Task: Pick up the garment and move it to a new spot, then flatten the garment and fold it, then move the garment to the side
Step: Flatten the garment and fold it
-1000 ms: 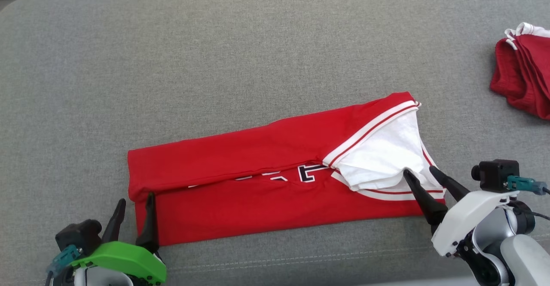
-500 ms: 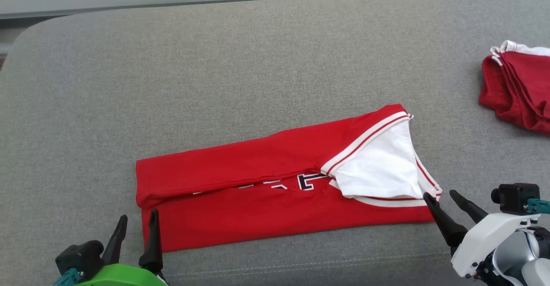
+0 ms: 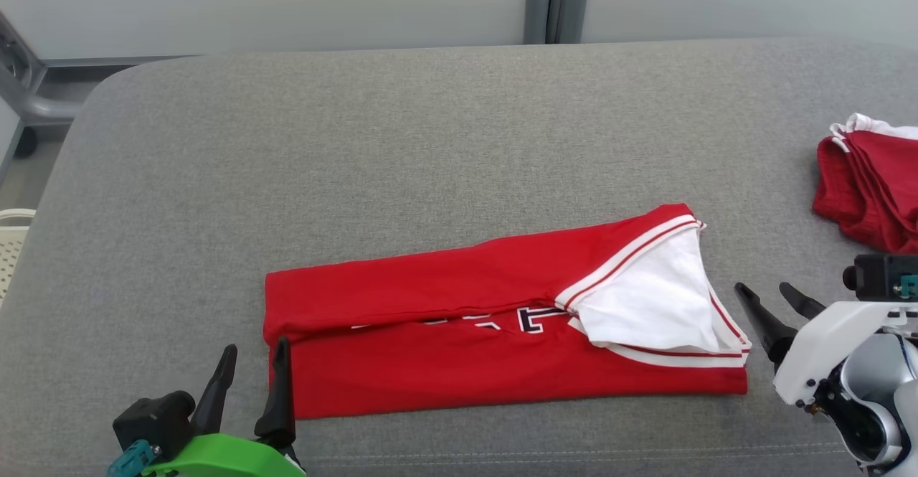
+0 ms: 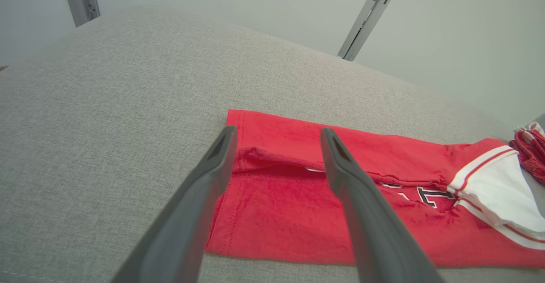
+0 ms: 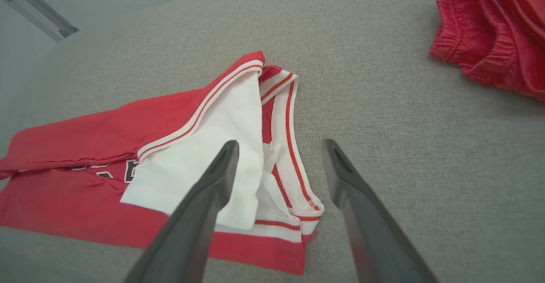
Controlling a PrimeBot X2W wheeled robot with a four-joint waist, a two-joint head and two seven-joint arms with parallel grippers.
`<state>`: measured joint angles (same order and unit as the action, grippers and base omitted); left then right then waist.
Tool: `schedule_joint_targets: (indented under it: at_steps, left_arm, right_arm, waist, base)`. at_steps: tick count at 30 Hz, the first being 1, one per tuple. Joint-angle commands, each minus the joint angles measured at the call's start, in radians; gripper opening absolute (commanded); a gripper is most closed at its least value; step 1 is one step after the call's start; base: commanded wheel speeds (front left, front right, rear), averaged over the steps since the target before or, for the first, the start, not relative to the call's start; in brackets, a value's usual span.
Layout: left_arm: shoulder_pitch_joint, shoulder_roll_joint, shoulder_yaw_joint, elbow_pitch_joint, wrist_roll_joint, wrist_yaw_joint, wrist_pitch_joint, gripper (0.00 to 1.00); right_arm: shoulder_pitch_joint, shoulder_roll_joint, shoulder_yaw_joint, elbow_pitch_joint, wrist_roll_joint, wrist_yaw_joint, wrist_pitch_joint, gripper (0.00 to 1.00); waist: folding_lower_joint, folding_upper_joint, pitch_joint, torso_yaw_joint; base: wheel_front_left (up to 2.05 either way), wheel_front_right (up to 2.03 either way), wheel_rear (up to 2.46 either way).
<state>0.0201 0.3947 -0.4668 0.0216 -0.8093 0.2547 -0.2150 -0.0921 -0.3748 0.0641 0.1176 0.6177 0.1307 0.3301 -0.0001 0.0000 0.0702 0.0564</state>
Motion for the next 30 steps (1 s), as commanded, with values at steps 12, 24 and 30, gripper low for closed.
schedule_joint_targets:
  at_steps: [12,24,30]
  left_arm:
    - [-0.025,-0.003,-0.010,0.000,0.010,-0.004,0.003,1.00]
    - [-0.039,-0.013,-0.010,0.007,0.010,-0.009,-0.010,1.00]
    - [-0.037,-0.012,-0.007,0.003,0.007,0.000,-0.010,1.00]
  right_arm:
    - [-0.178,0.030,0.022,0.291,-0.025,0.000,0.049,1.00]
    - [-0.292,0.055,0.027,0.548,-0.021,0.000,0.104,1.00]
    - [-0.300,0.057,0.093,0.561,-0.013,0.000,0.123,0.41]
  waist:
    - [0.0001,0.0000,0.025,0.121]
    - [0.0001,0.0000,0.053,0.172]
    - [0.0001,0.0000,0.058,0.170]
  base:
    - [0.00,0.00,0.00]
    - [0.00,0.00,0.00]
    - [0.00,0.00,0.00]
